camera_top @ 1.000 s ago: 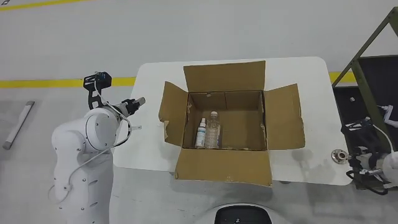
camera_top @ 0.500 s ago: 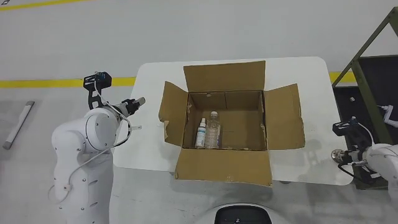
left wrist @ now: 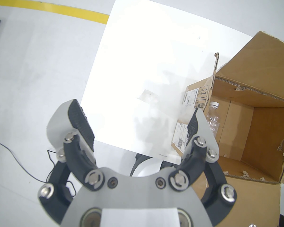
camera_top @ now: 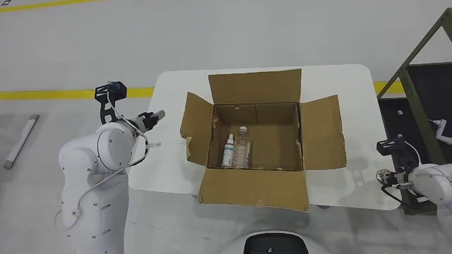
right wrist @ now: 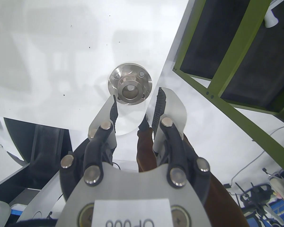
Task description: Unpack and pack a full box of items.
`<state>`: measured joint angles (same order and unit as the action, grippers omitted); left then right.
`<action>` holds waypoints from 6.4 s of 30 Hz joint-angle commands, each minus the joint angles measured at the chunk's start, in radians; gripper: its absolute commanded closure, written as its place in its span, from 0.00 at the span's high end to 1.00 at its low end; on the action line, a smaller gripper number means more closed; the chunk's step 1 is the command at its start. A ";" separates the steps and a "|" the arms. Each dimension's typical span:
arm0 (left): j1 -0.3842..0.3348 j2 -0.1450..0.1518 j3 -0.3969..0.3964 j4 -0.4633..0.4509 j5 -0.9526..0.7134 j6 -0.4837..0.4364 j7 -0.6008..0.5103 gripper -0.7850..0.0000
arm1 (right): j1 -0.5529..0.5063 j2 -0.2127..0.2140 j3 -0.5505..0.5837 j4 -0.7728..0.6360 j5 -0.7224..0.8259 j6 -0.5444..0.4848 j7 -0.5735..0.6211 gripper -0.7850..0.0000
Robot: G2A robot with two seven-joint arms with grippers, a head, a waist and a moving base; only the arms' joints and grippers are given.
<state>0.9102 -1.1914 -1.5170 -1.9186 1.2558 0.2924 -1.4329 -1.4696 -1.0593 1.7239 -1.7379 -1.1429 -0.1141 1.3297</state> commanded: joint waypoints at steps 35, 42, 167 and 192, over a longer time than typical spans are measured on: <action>0.000 0.000 0.000 0.000 0.000 0.000 0.000 1.00 | 0.034 0.006 -0.011 -0.005 0.077 0.067 -0.031 0.00; 0.000 0.000 0.000 0.000 0.000 0.000 0.000 1.00 | 0.084 0.003 0.201 -0.143 0.510 0.209 -0.038 0.00; 0.000 0.000 0.000 0.000 0.000 0.000 0.000 1.00 | 0.148 -0.126 -0.288 0.052 0.146 -0.141 -1.170 0.00; 0.261 0.010 -0.034 -0.022 -0.002 -0.133 0.249 0.00 | 0.199 -0.123 -0.184 0.062 0.347 0.098 -1.049 0.00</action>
<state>1.1627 -1.1803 -1.5534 -1.9486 1.2536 0.1464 -1.1975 -1.2864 -1.1812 1.5323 -1.7054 -0.7996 -0.0805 0.2787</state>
